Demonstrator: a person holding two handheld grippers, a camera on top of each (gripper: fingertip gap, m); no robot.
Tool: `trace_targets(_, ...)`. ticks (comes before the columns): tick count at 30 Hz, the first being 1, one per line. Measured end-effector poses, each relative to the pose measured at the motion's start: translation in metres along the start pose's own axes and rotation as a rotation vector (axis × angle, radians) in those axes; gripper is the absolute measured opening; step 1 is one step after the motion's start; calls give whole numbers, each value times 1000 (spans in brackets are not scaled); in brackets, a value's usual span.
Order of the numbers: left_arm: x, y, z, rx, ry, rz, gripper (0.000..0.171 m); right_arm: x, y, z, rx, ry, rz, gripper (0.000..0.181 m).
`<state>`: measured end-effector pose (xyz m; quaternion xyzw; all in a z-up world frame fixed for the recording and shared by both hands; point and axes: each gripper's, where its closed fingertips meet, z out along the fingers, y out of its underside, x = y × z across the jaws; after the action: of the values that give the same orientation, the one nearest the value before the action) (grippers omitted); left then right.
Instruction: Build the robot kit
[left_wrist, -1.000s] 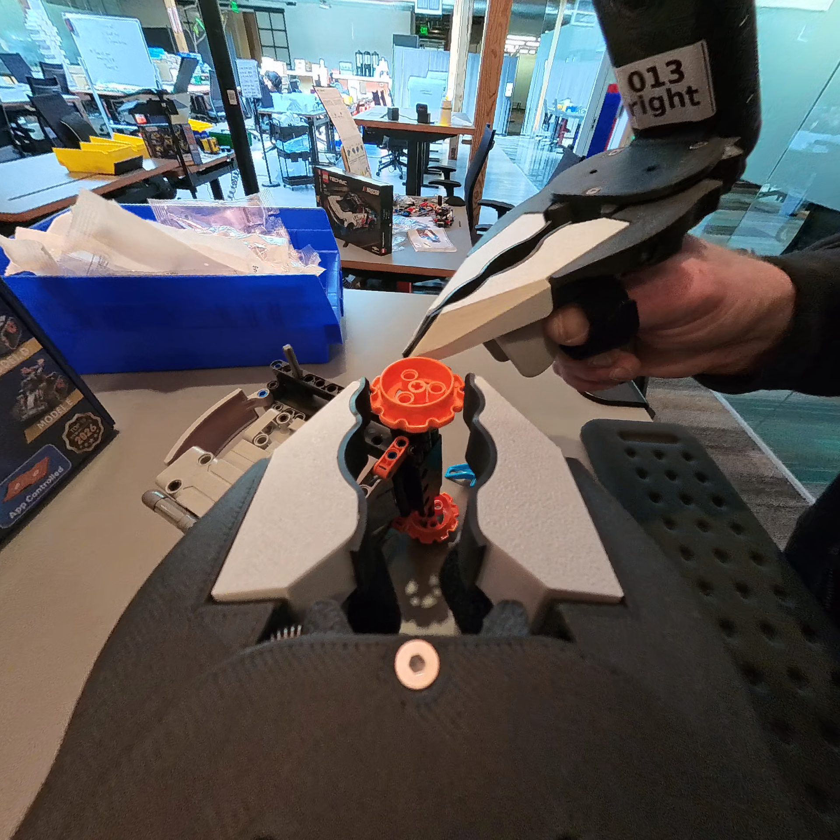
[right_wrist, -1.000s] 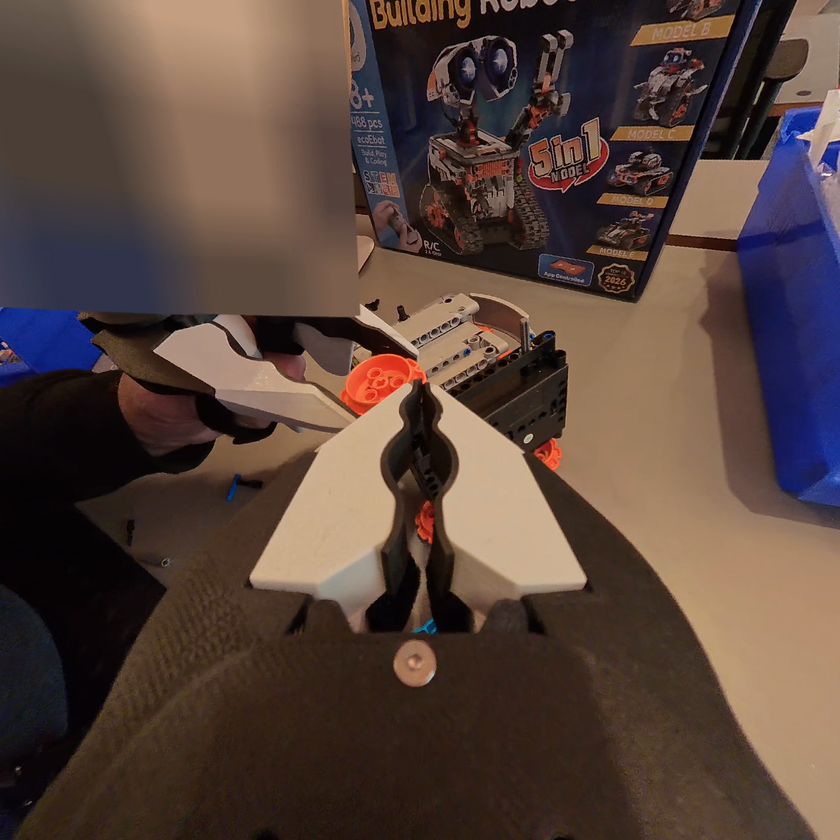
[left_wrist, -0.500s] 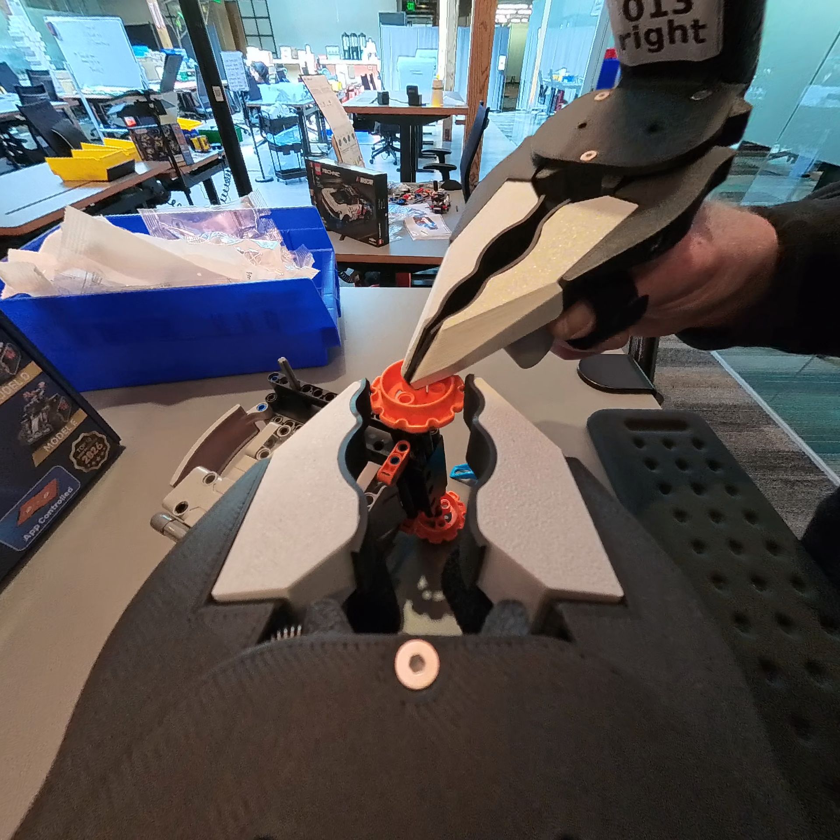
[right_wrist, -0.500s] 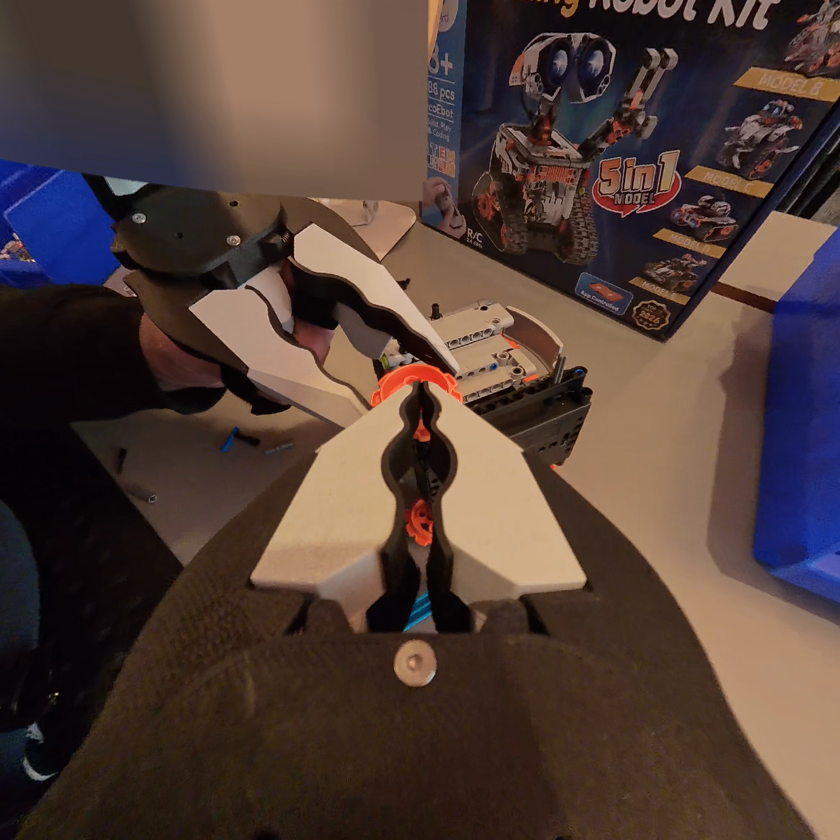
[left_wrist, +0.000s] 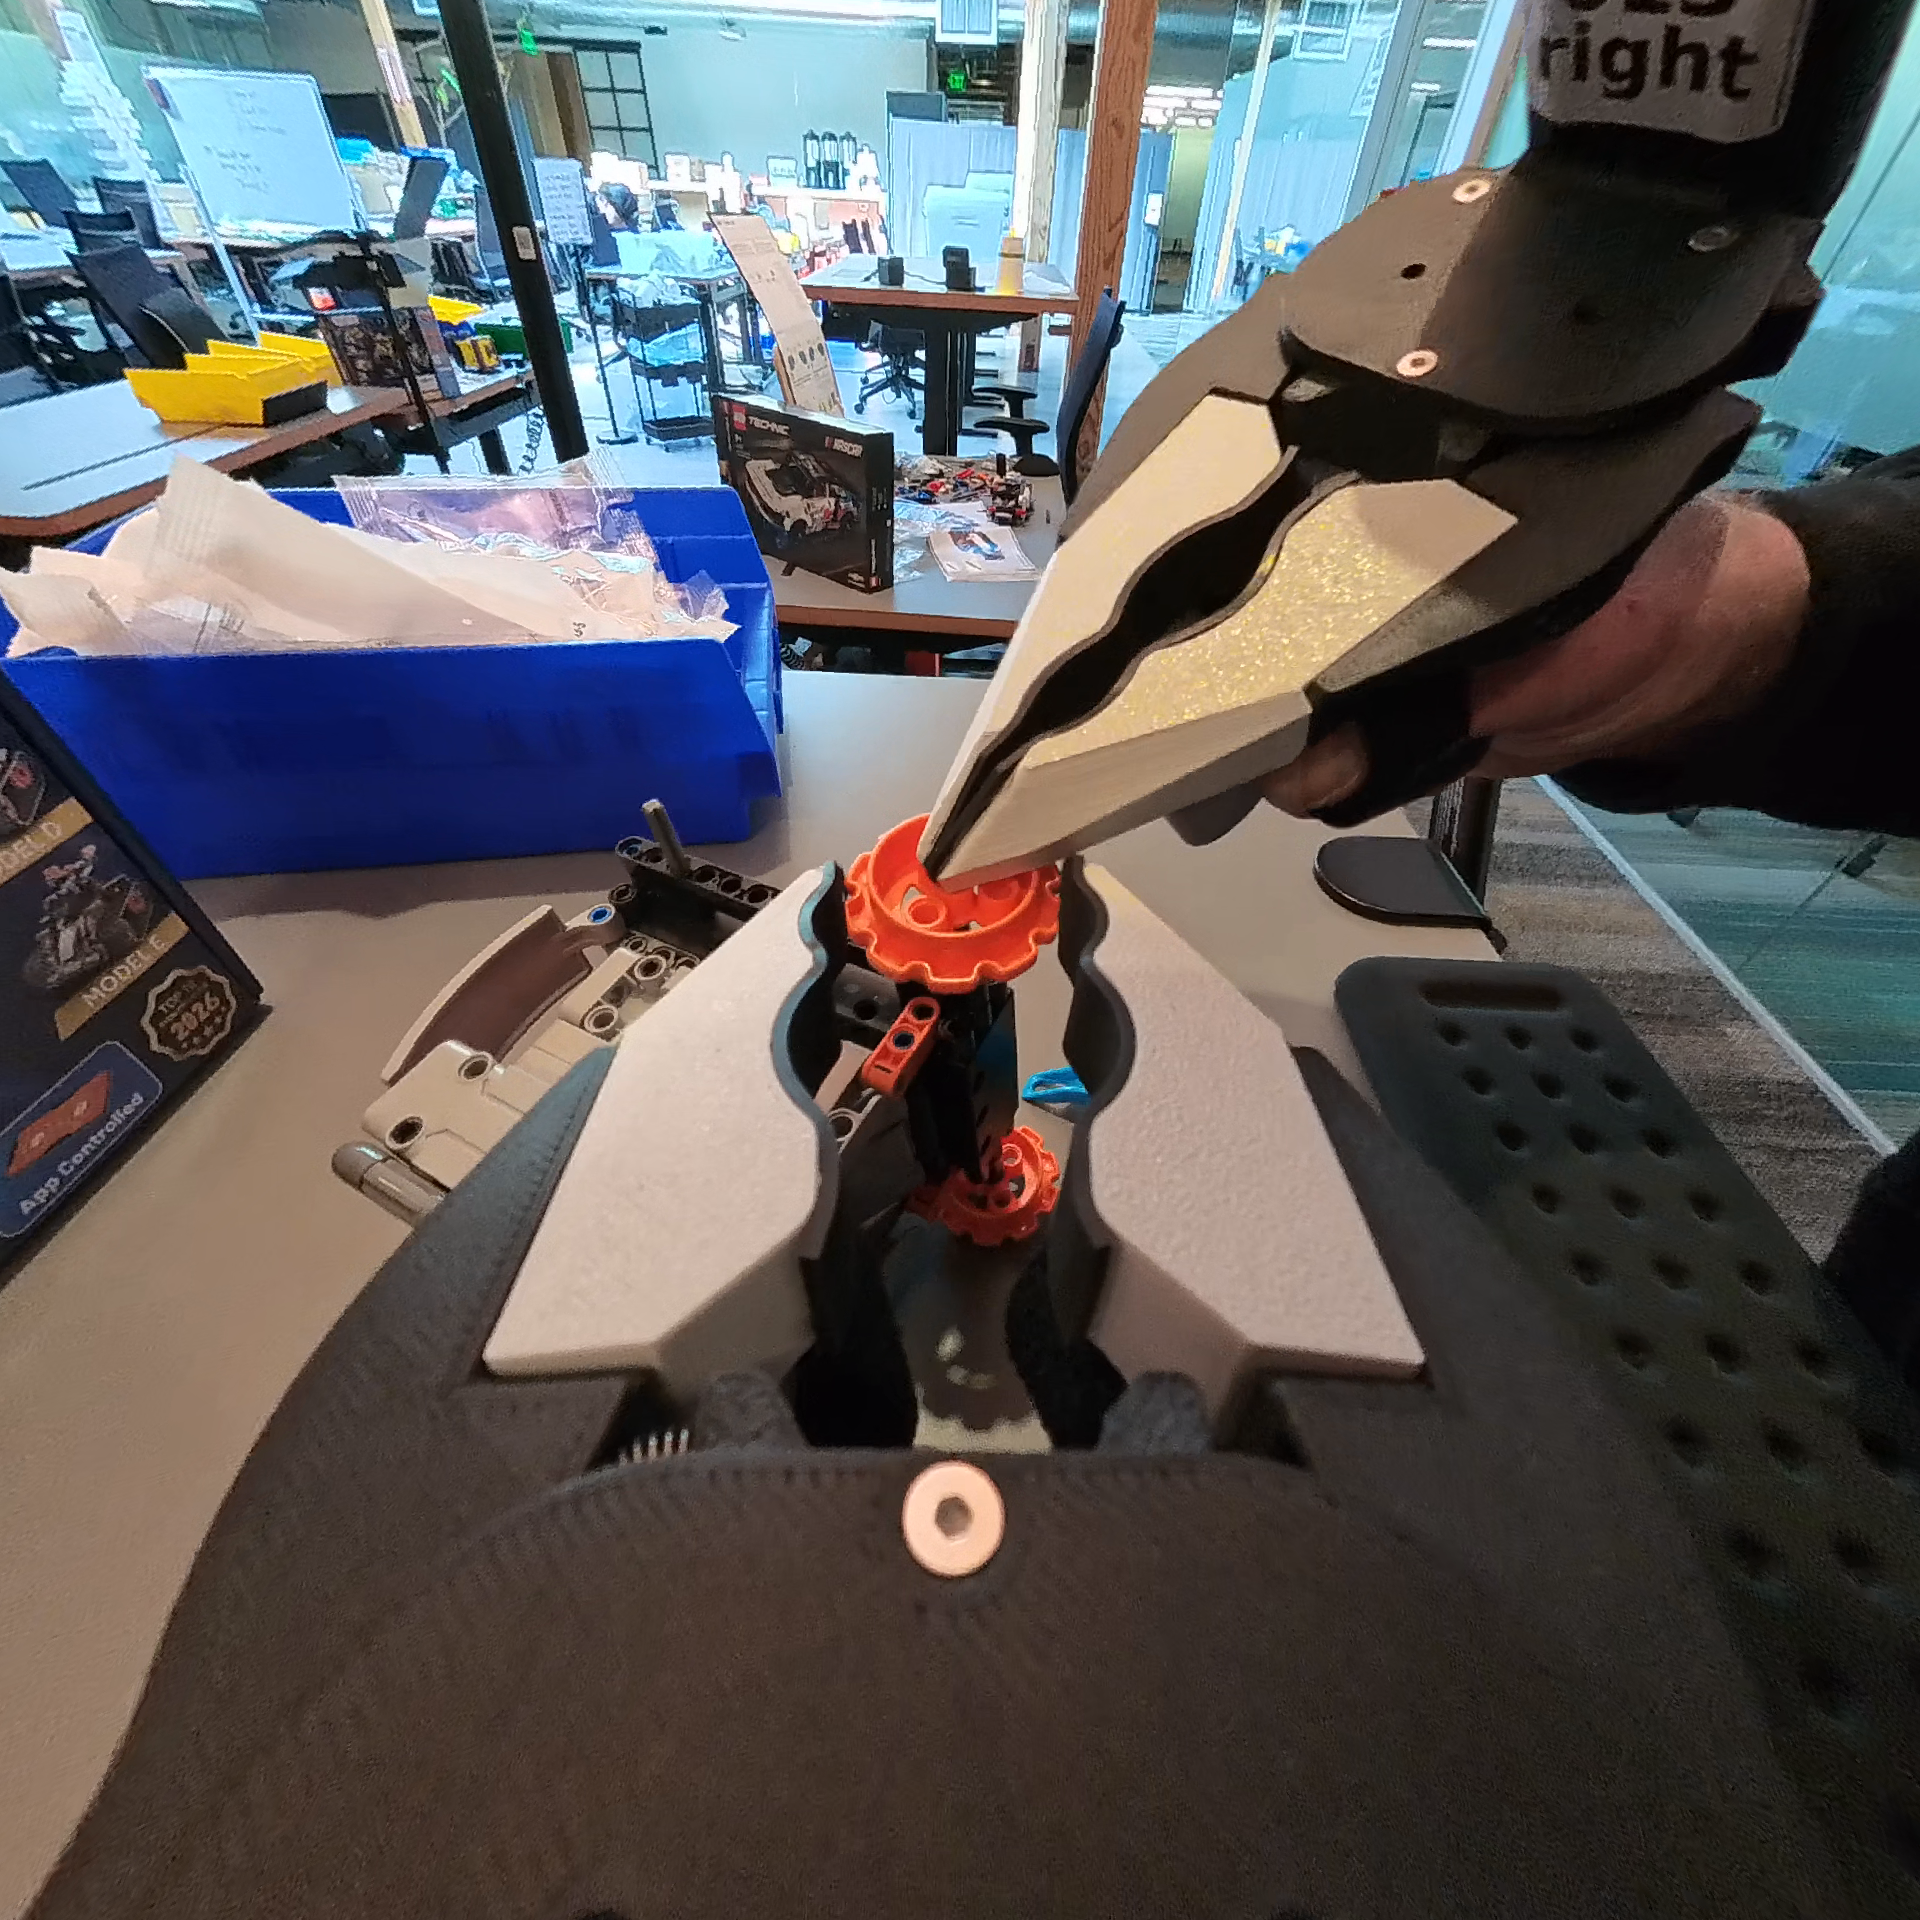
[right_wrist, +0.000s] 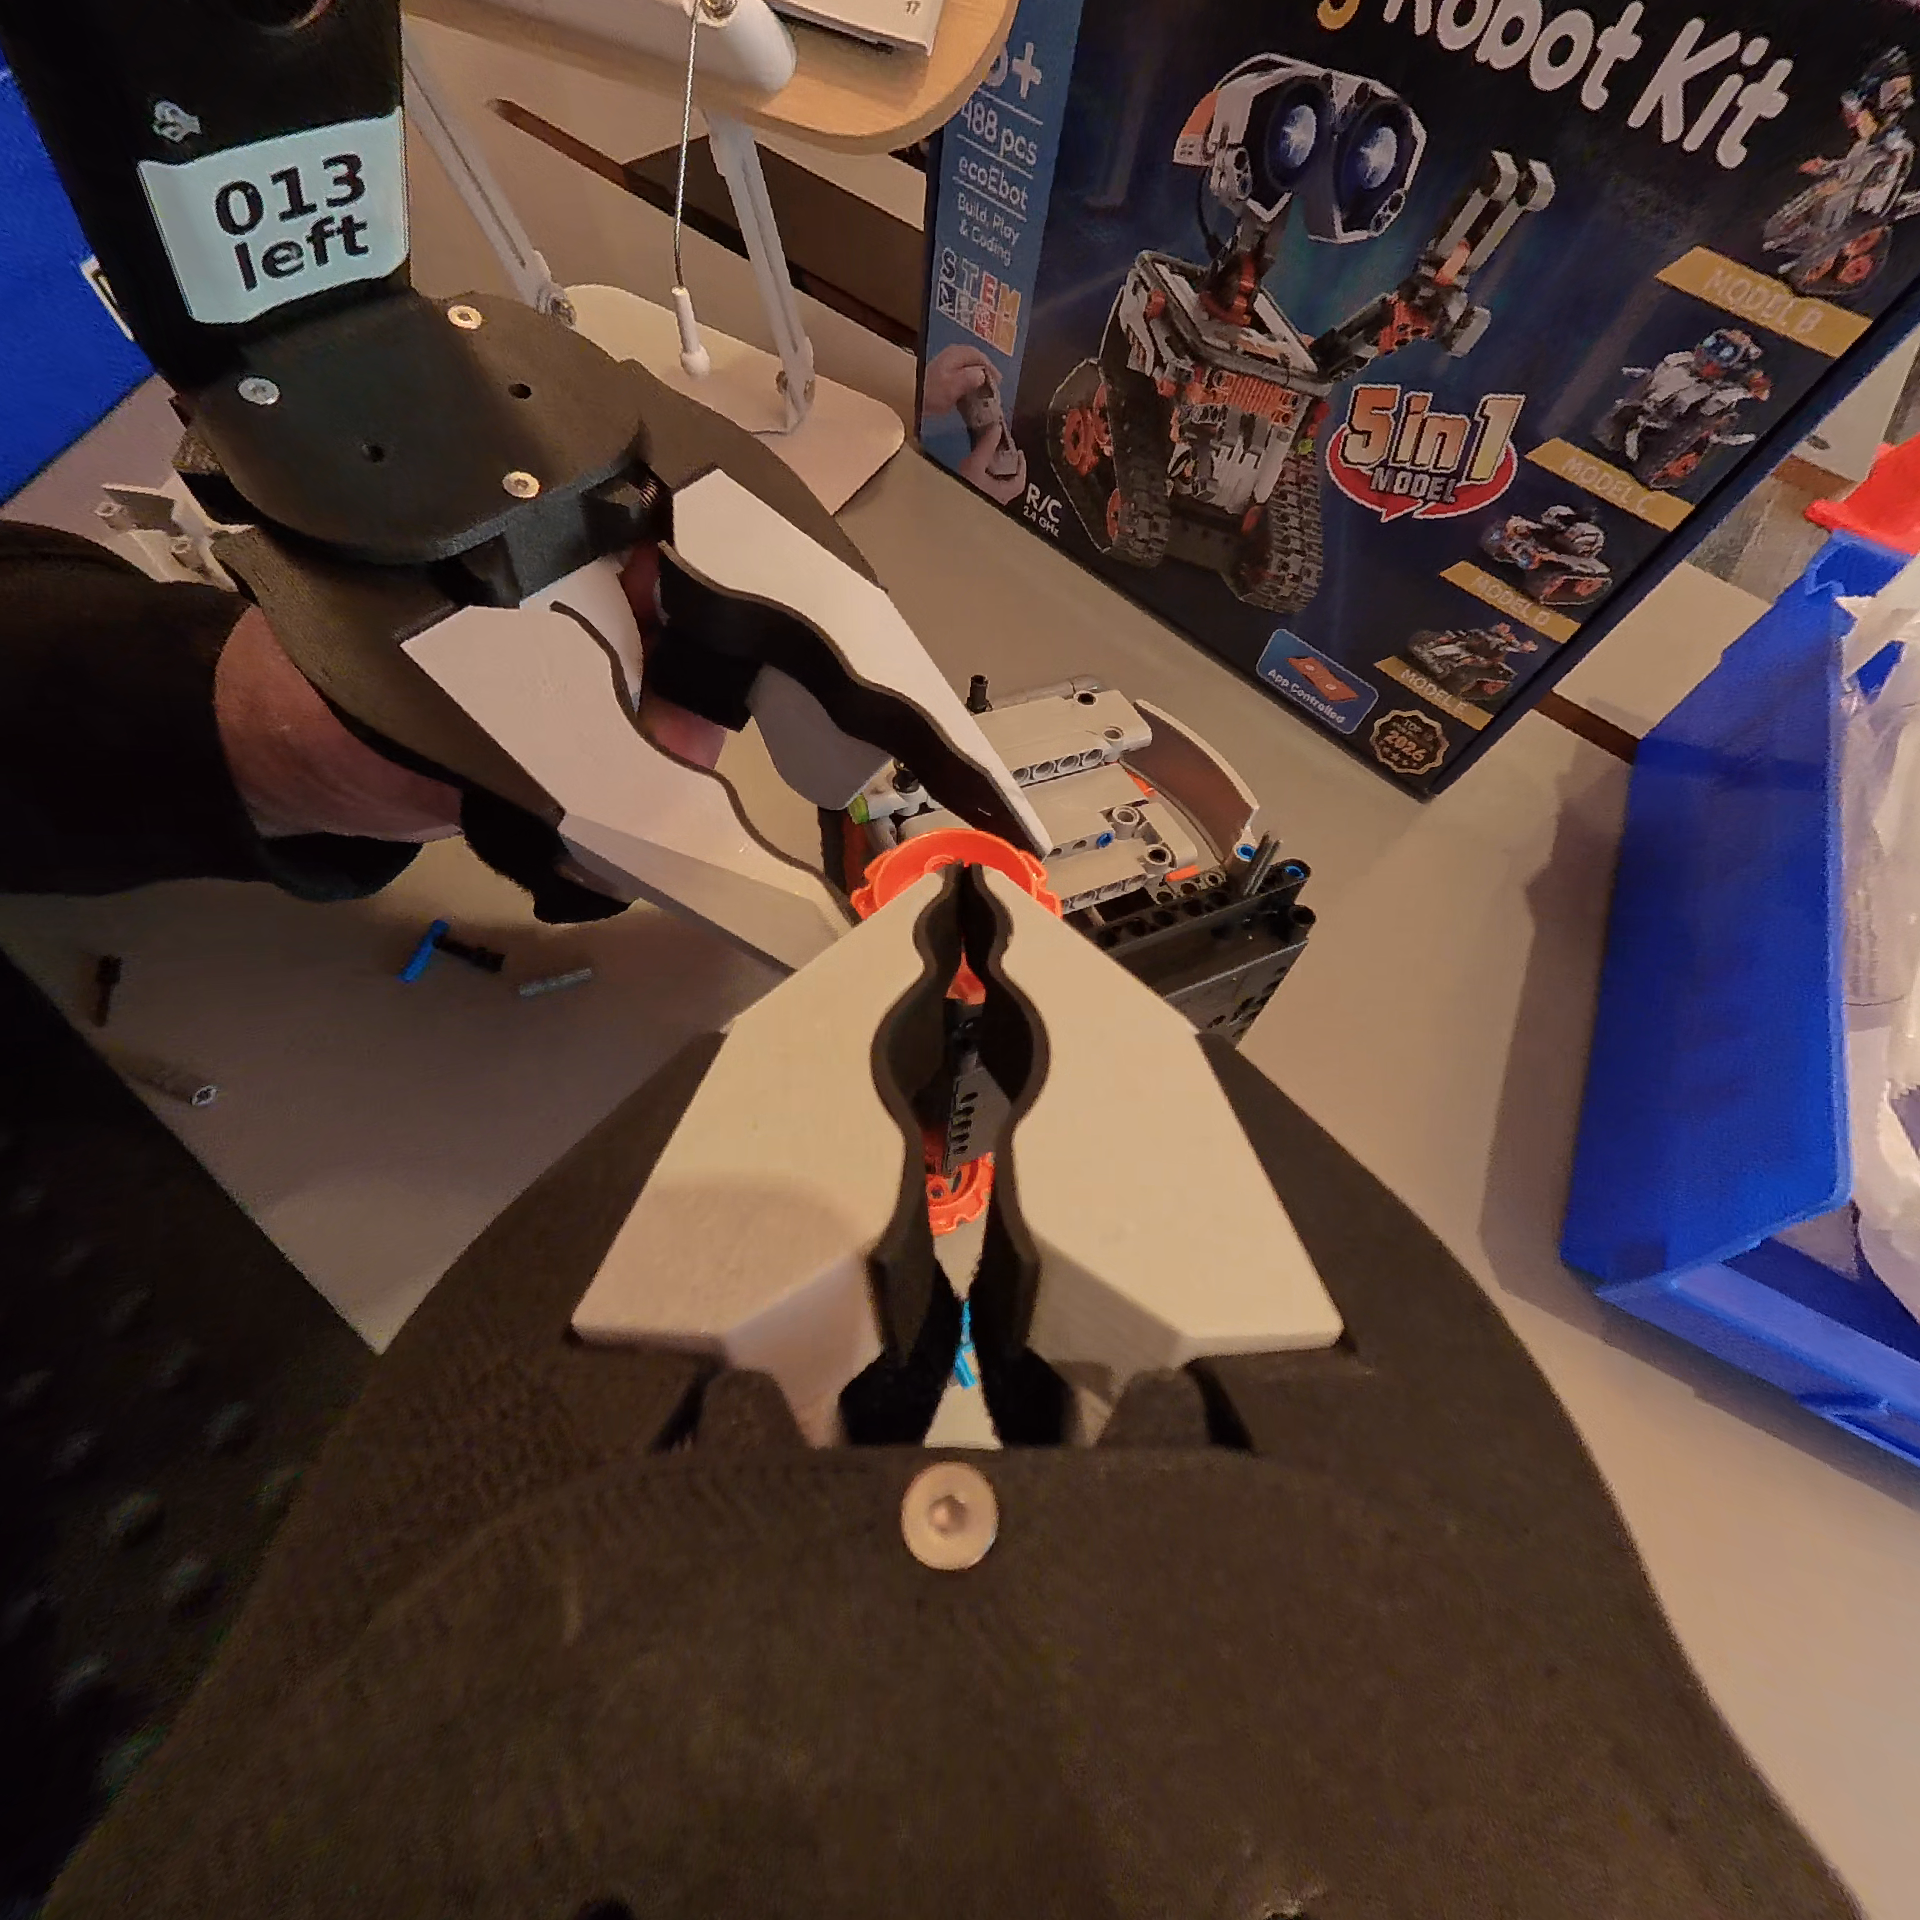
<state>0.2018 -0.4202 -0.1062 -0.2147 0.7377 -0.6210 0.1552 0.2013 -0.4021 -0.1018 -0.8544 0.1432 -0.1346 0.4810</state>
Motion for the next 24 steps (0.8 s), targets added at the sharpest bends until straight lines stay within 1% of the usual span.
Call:
trace_targets(5, 0, 0, 0, 9, -3, 5, 41, 0, 0, 0, 16, -4, 22, 0)
trace_targets(7, 2, 0, 1, -1, 8, 9, 41, -2, 0, -1, 29, -57, 82, 0)
trace_targets(10, 4, -1, 4, -16, 4, 19, 41, 3, -8, -9, 45, -51, 57, 0)
trace_targets(12, 4, -1, 4, -24, 38, -18, 41, 6, -8, -13, 16, -78, 25, 0)
trace_targets(14, 5, -1, 4, -51, 52, 7, 41, 5, 0, -15, -59, -135, -11, 4)
trace_targets(17, 6, -1, 3, -73, 90, 2, 41, 4, -3, -18, -78, -171, -137, 9)
trace_targets(18, 6, -1, 3, -79, 94, 7, 41, 2, -2, -18, -106, -194, -181, 11)
trace_targets(19, 7, -1, 3, -82, 97, 13, 41, 1, 0, -16, -127, -210, -215, 10)
trace_targets(21, 8, -1, 4, -74, 105, 22, 41, -2, 6, -13, -167, -247, -240, 0)
trace_targets(24, 9, 0, 4, -74, 96, 44, 41, -4, 7, -13, -215, -272, -279, 0)
